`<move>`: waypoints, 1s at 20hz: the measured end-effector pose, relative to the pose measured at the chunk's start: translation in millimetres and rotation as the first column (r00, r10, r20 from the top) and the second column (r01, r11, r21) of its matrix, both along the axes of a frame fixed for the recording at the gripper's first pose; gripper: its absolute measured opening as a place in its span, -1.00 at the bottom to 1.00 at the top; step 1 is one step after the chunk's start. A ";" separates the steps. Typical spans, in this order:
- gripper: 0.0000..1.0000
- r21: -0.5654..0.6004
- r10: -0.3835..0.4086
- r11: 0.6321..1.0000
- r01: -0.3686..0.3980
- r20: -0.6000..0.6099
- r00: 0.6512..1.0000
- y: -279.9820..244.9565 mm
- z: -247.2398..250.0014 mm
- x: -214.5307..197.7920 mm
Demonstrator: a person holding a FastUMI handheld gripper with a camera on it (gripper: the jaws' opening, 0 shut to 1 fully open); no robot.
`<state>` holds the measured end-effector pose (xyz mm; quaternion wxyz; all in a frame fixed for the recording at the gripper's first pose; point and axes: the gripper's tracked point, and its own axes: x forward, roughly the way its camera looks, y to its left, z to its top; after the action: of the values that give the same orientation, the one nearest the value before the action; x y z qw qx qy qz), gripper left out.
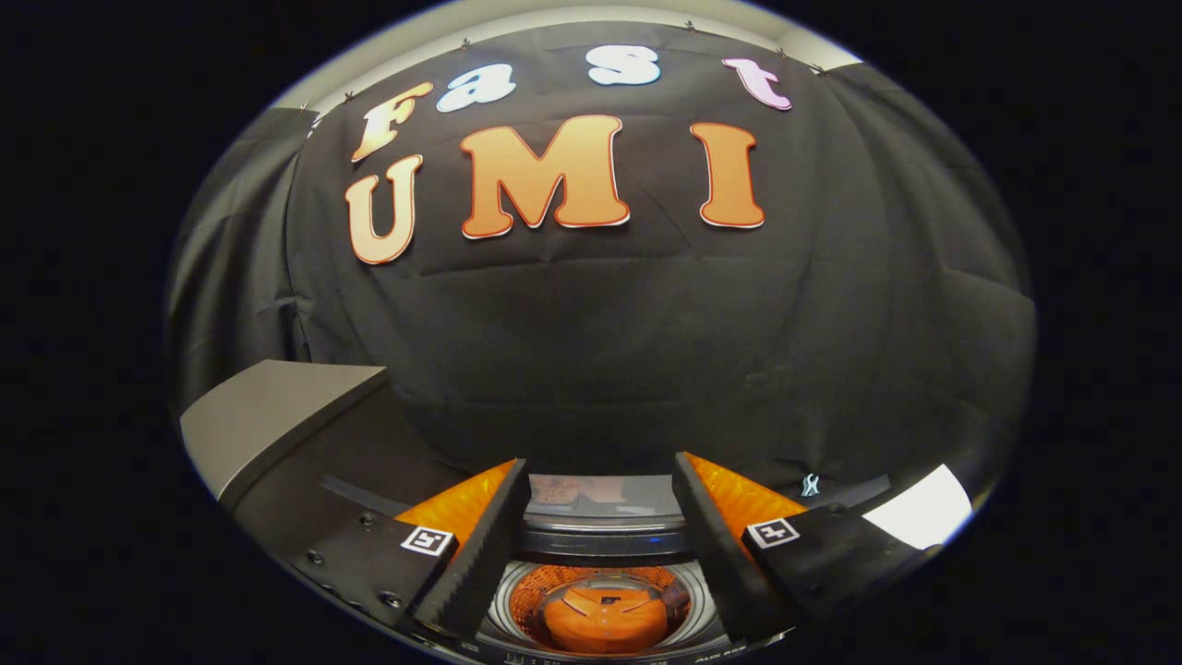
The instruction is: Put the clothes into the washing machine and then close the washing machine lid.
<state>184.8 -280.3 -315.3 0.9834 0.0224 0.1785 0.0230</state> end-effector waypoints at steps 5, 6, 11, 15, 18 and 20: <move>0.98 -0.002 -0.010 1.000 0.010 -0.066 0.998 -3.0 -28.7 -11.4; 0.98 0.001 -0.006 1.000 0.006 -0.103 0.995 -1.6 -42.9 -16.4; 0.98 0.030 -0.012 0.999 0.019 -0.208 0.978 0.4 -97.2 -36.8; 0.96 0.032 -0.009 0.999 0.018 -0.277 0.961 1.7 -130.0 -53.6; 0.95 0.047 -0.010 0.999 0.026 -0.311 0.950 2.6 -146.8 -62.3; 0.95 0.059 -0.008 0.998 0.029 -0.336 0.942 3.4 -157.2 -68.9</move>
<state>115.8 -276.9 -472.5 0.9376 0.0588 0.3424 0.0153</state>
